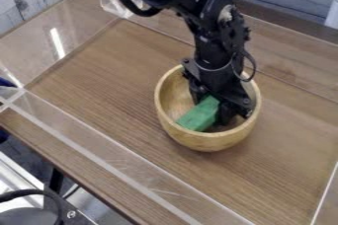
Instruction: Remove the green block from inside the brown bowl and put it on the table
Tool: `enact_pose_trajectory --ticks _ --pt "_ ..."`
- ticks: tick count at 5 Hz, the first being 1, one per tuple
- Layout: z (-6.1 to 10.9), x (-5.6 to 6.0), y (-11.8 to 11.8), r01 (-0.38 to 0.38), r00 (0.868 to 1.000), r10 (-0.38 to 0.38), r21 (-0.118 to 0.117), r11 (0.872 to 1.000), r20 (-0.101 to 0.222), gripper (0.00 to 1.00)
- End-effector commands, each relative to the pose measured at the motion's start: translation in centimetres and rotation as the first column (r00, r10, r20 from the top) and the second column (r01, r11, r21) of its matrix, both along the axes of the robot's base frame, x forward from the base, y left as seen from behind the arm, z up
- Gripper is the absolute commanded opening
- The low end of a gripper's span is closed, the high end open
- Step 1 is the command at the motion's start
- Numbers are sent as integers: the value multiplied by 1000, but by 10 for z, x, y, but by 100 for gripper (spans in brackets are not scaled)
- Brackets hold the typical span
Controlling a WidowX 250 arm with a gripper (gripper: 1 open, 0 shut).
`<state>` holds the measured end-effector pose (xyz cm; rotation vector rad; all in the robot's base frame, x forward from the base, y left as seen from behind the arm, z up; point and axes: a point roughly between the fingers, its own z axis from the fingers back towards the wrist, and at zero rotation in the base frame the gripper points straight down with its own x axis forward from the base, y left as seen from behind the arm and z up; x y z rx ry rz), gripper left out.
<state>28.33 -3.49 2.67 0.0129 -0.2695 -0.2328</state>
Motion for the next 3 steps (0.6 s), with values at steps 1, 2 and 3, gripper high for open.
enact_pose_trajectory --ticks 1,2,3 --pt "8 7 -7 2 1000 -2 -6 1000 18 0" --pt "14 11 -11 -8 1000 8 -14 1000 23 0" --pt "17 17 -13 4 999 -4 -18 1000 39 0"
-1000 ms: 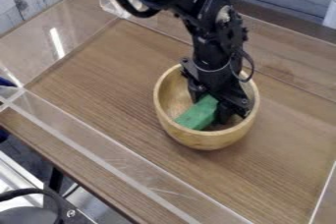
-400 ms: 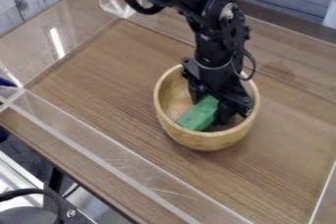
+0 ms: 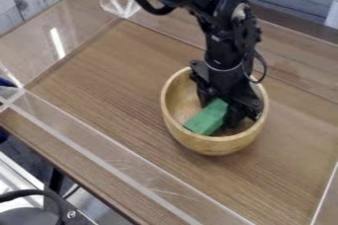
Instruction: Remove the green block from inside the brown bowl and put it on the table
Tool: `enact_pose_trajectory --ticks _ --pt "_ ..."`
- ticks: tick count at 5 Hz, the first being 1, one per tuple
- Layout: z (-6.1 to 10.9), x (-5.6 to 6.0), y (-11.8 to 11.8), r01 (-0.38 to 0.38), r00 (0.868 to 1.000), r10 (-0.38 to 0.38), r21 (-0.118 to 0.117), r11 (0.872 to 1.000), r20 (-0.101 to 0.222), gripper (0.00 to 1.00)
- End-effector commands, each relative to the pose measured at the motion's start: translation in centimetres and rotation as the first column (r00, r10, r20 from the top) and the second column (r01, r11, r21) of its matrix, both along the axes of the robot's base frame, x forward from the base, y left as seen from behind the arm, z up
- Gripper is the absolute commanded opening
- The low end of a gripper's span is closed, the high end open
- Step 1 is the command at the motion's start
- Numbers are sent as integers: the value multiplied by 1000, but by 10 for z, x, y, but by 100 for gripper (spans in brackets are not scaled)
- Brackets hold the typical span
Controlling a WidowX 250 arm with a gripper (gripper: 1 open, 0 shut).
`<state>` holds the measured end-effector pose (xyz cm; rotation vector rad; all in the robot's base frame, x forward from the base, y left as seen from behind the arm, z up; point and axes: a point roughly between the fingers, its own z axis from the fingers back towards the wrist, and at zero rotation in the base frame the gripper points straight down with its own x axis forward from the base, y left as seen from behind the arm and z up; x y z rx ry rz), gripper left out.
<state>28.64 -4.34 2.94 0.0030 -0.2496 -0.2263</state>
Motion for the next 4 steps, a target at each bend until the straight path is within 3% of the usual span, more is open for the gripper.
enact_pose_trajectory --ticks 1,4 --pt "17 18 -5 16 997 -15 -11 1000 72 0" --pt "29 14 -7 8 994 -10 24 1000 111 0"
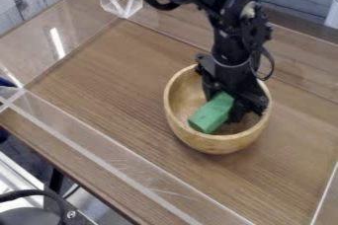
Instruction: Remove the green block from inside the brown bowl and put it on the table
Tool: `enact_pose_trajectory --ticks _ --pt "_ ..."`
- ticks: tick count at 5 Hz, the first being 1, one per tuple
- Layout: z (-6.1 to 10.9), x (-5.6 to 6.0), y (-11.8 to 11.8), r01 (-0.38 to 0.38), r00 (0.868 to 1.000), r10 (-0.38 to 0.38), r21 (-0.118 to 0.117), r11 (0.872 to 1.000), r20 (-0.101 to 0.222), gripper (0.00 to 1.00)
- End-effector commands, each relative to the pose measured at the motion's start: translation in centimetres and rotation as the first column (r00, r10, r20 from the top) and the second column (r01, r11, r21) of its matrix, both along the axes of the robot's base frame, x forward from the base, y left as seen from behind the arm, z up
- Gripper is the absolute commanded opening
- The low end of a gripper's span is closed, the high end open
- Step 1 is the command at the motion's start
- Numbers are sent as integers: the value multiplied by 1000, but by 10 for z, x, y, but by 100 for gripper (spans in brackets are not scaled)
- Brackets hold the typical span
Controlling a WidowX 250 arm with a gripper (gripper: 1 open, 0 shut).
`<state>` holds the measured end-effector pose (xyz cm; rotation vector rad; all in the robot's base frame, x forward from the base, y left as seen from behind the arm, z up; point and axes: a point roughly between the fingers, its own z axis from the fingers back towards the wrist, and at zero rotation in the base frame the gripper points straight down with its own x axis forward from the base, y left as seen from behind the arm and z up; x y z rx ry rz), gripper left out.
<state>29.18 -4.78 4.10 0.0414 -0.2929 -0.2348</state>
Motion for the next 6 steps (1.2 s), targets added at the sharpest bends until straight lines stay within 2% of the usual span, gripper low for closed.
enact_pose_trajectory --ticks 1,2,4,5,6 --pt "20 12 -4 11 998 -10 -8 1000 64 0" --pt "23 16 -5 13 998 -13 -6 1000 63 0" --pt "37 13 0 17 999 -15 -34 999 50 0" --pt "42 10 -2 25 999 -23 -32 999 44 0" --pt "57 12 0 19 997 -17 -28 999 72 0"
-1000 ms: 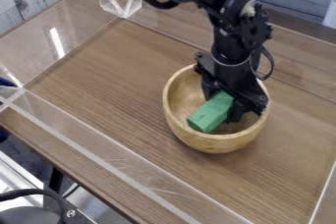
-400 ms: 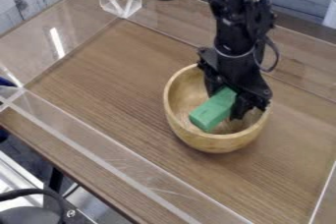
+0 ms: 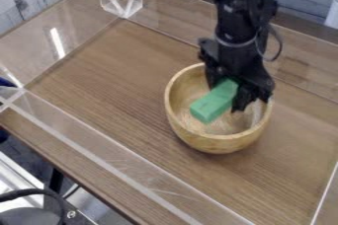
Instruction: Remove the green block from inside the brown bowl and put it on the table
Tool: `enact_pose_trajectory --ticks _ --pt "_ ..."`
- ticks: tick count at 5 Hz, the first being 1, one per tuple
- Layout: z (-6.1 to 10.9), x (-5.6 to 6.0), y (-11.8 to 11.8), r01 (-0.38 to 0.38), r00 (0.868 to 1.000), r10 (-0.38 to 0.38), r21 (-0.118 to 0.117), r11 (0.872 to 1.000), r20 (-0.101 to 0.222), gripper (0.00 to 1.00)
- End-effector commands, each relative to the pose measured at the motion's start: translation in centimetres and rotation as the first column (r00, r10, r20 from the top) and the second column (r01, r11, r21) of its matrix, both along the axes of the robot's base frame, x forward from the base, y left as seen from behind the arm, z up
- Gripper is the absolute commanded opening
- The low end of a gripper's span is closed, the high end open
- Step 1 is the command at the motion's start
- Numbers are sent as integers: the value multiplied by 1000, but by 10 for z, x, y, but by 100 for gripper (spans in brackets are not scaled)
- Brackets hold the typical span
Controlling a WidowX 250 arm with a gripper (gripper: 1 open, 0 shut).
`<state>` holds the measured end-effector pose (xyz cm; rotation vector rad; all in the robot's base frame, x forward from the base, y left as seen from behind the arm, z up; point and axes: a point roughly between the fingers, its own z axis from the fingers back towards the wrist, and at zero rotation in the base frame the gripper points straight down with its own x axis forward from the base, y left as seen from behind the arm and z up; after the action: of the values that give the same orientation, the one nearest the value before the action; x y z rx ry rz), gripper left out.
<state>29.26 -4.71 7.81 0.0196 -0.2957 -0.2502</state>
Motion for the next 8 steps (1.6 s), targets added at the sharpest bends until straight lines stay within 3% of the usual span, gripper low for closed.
enact_pose_trajectory --ticks 1,2,3,4,6,8 --pt "52 22 7 -33 989 33 -2 999 141 0" --pt "54 37 24 -119 983 116 13 993 142 0" --pt "39 35 31 -163 981 160 22 986 113 0" --pt "37 33 40 -152 980 147 26 988 130 0" --pt "33 43 52 -116 978 109 31 993 180 0" --pt "12 53 47 -61 981 60 4 998 183 0"
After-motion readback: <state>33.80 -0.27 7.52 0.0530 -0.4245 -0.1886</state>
